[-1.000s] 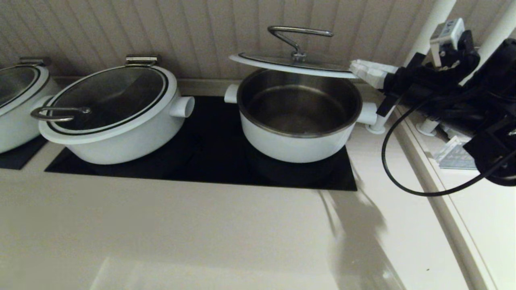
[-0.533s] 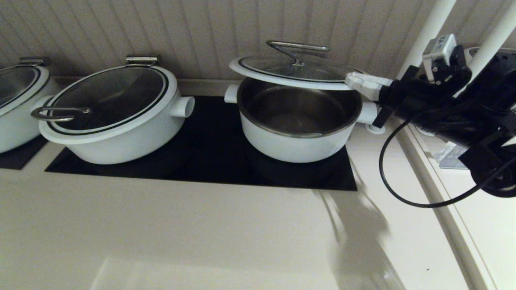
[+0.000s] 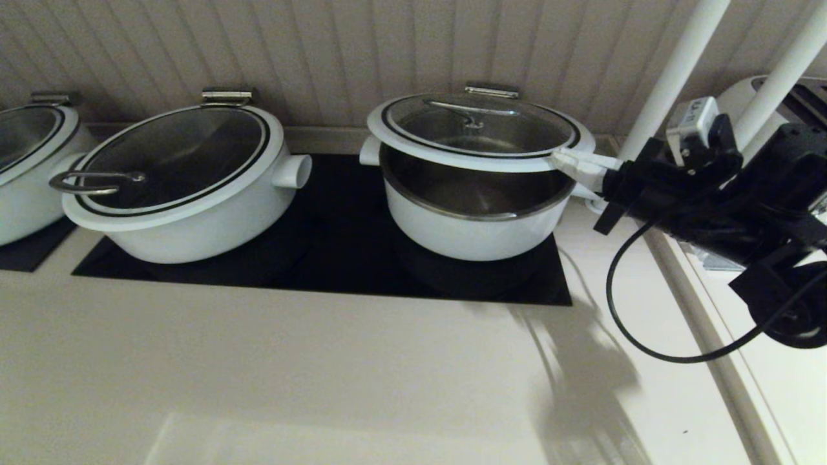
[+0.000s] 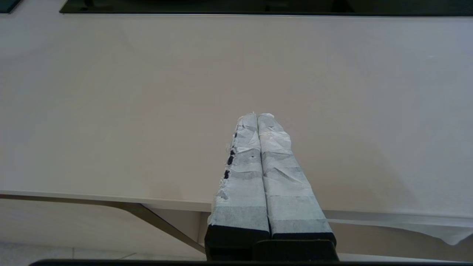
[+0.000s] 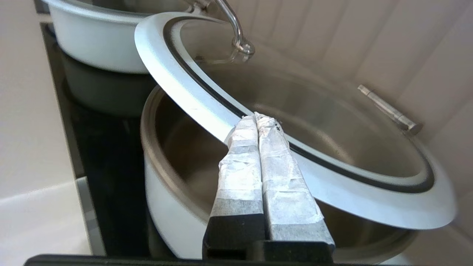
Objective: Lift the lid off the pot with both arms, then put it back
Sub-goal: Close the pot lid
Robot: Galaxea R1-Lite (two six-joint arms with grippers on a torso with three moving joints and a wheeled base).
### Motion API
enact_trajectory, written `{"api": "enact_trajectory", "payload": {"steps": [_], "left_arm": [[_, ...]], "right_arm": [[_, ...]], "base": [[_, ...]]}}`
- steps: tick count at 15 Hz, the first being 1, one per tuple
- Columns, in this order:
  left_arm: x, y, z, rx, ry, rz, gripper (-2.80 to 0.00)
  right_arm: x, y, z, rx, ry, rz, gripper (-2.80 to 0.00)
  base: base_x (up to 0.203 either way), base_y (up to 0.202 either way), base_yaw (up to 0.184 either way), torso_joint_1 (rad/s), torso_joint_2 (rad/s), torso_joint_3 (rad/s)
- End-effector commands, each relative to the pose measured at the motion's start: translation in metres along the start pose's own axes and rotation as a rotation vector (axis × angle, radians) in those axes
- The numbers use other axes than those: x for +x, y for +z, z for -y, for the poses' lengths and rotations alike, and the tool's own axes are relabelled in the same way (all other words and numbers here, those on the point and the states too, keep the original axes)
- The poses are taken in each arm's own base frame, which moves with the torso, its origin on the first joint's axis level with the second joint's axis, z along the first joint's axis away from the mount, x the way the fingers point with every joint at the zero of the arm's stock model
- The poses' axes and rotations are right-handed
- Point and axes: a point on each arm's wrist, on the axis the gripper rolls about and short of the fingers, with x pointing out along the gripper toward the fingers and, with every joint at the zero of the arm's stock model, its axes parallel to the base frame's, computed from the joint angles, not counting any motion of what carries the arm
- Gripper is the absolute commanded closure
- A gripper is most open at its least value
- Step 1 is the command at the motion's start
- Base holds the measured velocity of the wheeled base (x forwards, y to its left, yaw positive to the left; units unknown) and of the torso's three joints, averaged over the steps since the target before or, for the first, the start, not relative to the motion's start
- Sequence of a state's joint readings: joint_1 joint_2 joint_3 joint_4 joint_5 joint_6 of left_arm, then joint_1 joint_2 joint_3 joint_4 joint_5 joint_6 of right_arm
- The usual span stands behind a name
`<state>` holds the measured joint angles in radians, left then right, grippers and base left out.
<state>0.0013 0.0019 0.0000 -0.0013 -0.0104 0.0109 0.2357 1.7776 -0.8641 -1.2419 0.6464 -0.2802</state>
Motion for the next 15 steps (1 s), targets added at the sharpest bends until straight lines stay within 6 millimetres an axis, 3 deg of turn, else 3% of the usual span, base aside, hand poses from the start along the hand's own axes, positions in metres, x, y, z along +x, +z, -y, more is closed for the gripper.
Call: {"api": "enact_trajectory", "payload": {"steps": [1, 15], "left_arm": [[0.0, 0.0, 0.0, 0.0, 0.0, 0.001, 0.0], [0.0, 0.0, 0.0, 0.0, 0.0, 0.001, 0.0]], "right_arm": [[0.001, -0.008, -0.002, 0.01, 0.009, -0.014, 0.0], [0.012, -0.054, -0.006, 0.069, 0.014, -0.094, 0.0]], "base": [[0.0, 0.0, 0.0, 0.0, 0.0, 0.0], [0.0, 0.0, 0.0, 0.0, 0.0, 0.0]]}}
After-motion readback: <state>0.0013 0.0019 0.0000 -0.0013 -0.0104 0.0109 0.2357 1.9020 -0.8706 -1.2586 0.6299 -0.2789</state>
